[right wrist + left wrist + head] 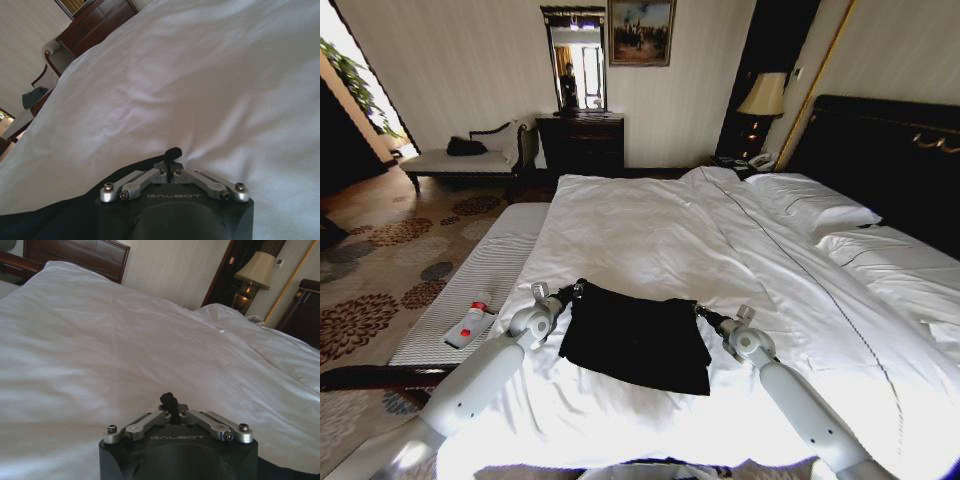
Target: Fold the clothes on the bed.
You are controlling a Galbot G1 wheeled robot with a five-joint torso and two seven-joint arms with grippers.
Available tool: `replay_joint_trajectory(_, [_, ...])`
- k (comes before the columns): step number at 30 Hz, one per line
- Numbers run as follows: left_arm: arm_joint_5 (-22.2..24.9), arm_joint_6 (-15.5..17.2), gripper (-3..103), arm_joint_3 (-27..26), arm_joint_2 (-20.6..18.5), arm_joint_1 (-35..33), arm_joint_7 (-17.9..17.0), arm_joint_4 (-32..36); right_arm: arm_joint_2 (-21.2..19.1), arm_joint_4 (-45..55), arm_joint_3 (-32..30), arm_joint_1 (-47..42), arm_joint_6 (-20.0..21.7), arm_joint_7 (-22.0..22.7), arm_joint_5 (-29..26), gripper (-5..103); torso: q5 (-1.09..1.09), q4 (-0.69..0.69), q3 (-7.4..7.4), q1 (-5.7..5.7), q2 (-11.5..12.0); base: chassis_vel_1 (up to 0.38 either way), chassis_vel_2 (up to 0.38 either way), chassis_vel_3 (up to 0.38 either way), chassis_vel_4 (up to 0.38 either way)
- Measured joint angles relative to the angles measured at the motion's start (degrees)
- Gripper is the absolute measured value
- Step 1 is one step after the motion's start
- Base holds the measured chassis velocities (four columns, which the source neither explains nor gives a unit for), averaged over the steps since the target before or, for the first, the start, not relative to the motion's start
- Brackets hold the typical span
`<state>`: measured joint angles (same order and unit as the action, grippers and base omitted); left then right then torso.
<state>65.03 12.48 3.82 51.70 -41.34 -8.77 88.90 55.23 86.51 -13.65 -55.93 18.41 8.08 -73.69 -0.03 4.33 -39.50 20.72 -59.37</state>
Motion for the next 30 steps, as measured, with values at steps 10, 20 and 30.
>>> replay_joint_trajectory(10, [1.50, -0.14, 2, -3.83, -0.49, -1.38, -0.73, 2.56, -1.15, 6.51, -4.01, -2.44, -1.20, 0.49, 0.80, 1, -0.01, 0.02, 0.00, 0.00, 0.00, 0.000, 0.000, 0.000, 0.000])
replay_joint_trajectory(20, [9.54, -0.16, 2, -10.10, -6.40, -0.97, -4.87, 17.64, -7.65, 20.98, -9.91, -2.80, -3.08, 2.12, -1.35, 1, 0.00, 0.01, 0.01, -0.01, 0.00, 0.000, 0.000, 0.000, 0.000])
replay_joint_trajectory(30, [14.57, -1.02, 2, -18.04, -12.91, 0.87, -7.36, 28.70, -15.79, 35.32, -17.39, 0.22, -2.75, 7.50, -9.67, 1, -0.02, -0.02, 0.01, -0.01, 0.00, 0.000, 0.000, 0.000, 0.000])
